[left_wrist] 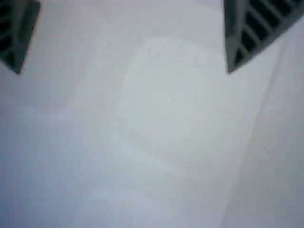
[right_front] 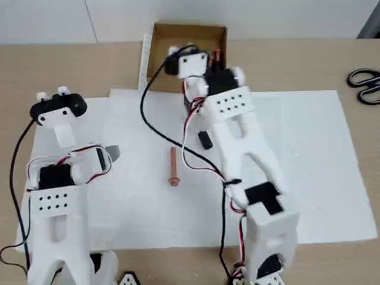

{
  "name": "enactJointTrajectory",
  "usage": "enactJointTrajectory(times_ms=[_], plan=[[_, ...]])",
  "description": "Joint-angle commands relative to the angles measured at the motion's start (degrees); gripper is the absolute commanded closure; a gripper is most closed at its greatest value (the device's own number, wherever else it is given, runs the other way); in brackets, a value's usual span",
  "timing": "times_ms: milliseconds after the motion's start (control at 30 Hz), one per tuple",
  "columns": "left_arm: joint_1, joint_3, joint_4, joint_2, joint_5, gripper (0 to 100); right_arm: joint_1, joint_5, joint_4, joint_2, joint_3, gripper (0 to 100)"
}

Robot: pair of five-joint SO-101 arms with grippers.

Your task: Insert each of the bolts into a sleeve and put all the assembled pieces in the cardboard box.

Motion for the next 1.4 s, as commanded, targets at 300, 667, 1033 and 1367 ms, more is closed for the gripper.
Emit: enactJointTrajectory(times_ms=[300,667,1033,1367], plan=[[-0.18,-0.22,-1.41,-0.62,-0.18,74,-0.48,-0.35,-6.02,10.15,-0.35,79.8],[-0.18,-0.22,-1.41,-0.44,-0.18,74,-0.22,3.16,-8.22,15.87,-0.35,79.8],[-0.18,-0.22,-1.41,-0.44,-0.18,74,-0.13,3.25,-11.38,16.66,-0.35,79.8],[-0.18,3.21,-4.57,-0.62,-0.18,74,1.63,3.25,-11.38,17.27,-0.09,79.8]])
